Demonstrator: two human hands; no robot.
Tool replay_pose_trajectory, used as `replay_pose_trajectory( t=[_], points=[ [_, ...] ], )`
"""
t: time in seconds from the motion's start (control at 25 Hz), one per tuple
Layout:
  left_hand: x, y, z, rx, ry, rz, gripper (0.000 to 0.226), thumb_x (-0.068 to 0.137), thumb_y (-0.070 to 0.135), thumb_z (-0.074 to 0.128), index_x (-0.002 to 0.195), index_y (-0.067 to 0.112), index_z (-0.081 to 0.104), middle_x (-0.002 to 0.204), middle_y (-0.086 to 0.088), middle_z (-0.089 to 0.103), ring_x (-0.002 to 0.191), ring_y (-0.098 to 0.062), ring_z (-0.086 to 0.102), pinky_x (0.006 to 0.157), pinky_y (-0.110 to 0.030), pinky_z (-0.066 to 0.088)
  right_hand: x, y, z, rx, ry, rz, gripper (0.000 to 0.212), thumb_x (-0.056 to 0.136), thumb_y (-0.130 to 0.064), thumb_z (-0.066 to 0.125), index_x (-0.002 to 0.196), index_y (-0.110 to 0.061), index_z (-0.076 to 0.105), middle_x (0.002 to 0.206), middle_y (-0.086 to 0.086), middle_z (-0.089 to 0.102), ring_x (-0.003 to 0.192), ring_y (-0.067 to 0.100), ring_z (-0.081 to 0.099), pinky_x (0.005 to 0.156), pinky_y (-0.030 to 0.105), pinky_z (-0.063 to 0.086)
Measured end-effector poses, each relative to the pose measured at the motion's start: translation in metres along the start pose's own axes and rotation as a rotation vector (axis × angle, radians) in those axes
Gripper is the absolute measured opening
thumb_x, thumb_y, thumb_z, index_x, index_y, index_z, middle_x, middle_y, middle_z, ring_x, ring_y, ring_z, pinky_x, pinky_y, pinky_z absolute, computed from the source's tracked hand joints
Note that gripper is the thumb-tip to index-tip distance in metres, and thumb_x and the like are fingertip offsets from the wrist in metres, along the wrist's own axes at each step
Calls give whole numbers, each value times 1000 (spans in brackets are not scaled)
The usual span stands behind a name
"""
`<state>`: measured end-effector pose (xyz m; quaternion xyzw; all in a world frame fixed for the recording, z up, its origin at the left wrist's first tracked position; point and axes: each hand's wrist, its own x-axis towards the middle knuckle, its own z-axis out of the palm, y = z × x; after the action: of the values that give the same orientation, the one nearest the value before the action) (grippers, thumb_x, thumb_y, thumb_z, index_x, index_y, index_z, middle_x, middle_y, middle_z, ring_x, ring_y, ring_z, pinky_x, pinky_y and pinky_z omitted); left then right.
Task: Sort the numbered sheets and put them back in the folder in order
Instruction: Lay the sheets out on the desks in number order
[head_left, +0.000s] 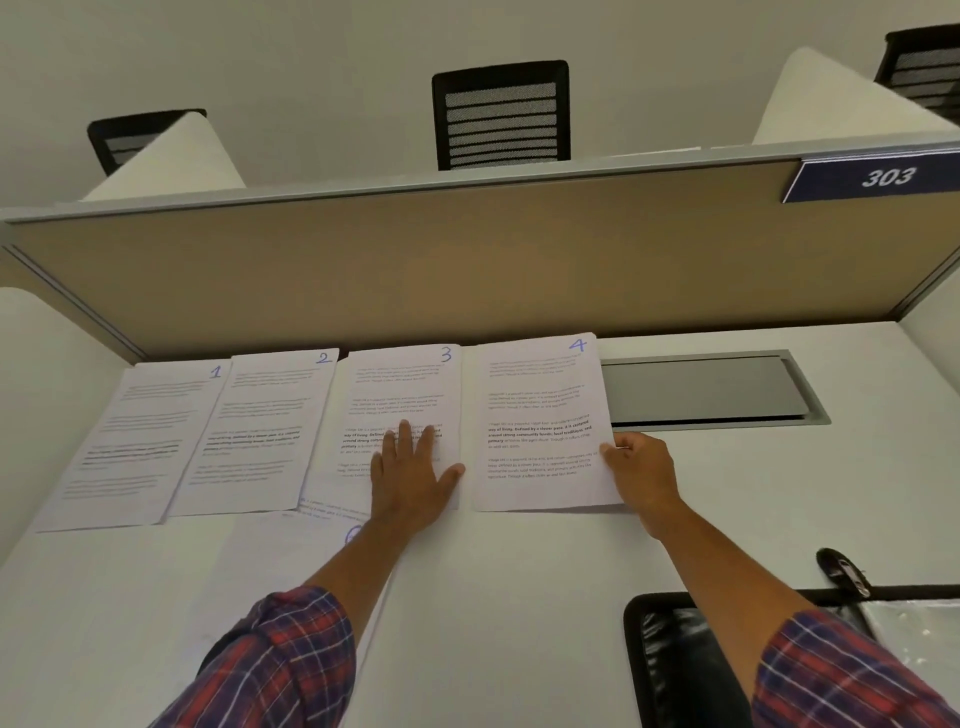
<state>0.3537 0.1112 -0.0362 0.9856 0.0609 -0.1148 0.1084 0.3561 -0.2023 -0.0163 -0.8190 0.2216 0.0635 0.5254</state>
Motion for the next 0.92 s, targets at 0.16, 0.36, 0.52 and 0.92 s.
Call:
replay_pose_trajectory(
  t=[0.16, 0.36, 0.52, 0.92],
  points=[
    [4, -4, 0, -1, 16, -14, 84, 99, 71, 40, 165, 27, 14, 175, -8, 0, 160, -35, 1, 127, -55, 8, 7, -7, 10, -77, -14, -33, 16, 102, -18, 61, 97, -10, 74, 94, 2, 74, 86, 20, 69, 69, 31, 54],
    [1, -1, -3, -1, 21, -10, 84, 100, 70, 39, 166, 26, 11, 175, -8, -2, 160, -35, -2, 128, -55, 6, 7, -8, 10, -113, 8, -48, 19, 101, -21, 61, 96, -10, 75, 92, 0, 74, 87, 24, 69, 80, 39, 57],
    [-12, 0, -6, -6, 63, 37, 89, 97, 76, 28, 166, 24, 7, 175, -7, -5, 161, -32, -7, 128, -51, -3, 1, -6, 14, -221, 73, -77, 30, 103, -32, 60, 99, -5, 72, 101, 8, 75, 83, 23, 66, 69, 29, 49],
    [-95, -23, -2, 15, 68, 154, 123, 71, 90, -24, 167, 19, 8, 175, -6, -4, 161, -25, -11, 126, -42, -11, -89, 9, 41, -368, 158, -371, 50, 98, -30, 70, 141, -7, 55, 142, 14, 54, 127, 35, 52, 104, 52, 44]
  ],
)
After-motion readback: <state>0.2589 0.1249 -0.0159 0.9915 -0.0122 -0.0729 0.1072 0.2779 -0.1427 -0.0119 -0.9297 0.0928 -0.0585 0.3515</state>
